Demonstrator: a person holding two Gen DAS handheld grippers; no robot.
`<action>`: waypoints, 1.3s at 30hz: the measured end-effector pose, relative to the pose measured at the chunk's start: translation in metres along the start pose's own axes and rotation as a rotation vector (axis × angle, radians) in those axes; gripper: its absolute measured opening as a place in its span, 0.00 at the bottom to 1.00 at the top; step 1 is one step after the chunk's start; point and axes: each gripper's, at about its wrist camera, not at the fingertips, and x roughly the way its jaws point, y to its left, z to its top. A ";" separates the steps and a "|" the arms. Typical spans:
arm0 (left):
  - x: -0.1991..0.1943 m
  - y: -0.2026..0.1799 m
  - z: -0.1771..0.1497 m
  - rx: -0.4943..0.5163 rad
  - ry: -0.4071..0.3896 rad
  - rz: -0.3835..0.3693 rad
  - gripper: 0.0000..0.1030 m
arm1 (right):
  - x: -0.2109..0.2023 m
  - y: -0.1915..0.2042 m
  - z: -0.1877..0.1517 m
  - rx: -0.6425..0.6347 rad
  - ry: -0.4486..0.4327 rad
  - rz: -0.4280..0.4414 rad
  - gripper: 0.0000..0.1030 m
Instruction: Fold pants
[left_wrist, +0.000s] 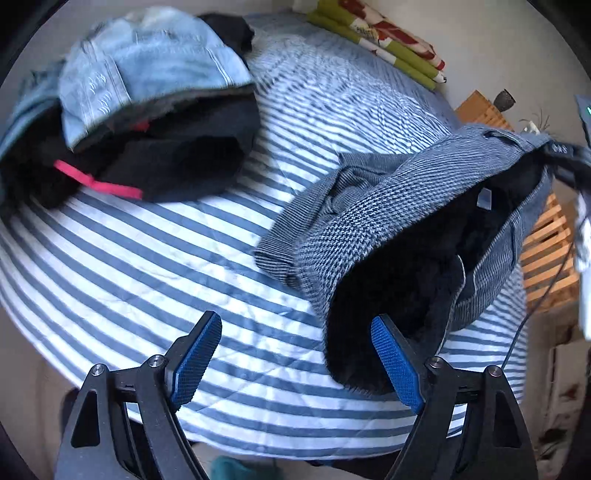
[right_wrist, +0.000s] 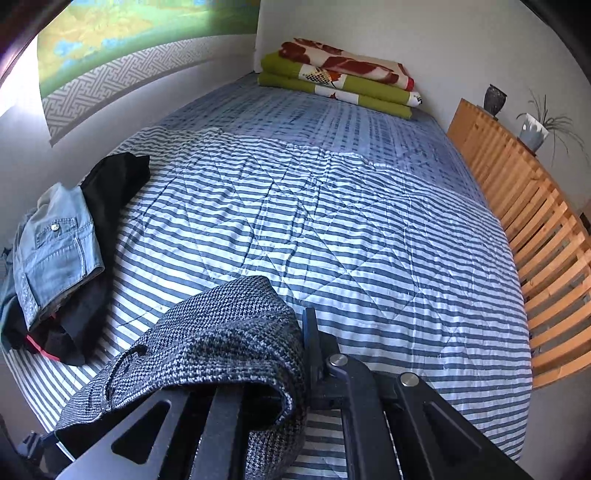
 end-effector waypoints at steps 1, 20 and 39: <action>0.007 -0.001 0.005 -0.005 0.013 0.000 0.82 | -0.001 -0.003 -0.001 0.010 0.002 0.009 0.05; -0.152 -0.054 0.161 0.057 -0.344 -0.143 0.03 | -0.133 -0.078 -0.010 0.176 -0.144 0.063 0.04; -0.355 -0.102 0.171 0.242 -0.414 -0.217 0.03 | -0.295 -0.088 0.001 0.093 -0.297 0.174 0.04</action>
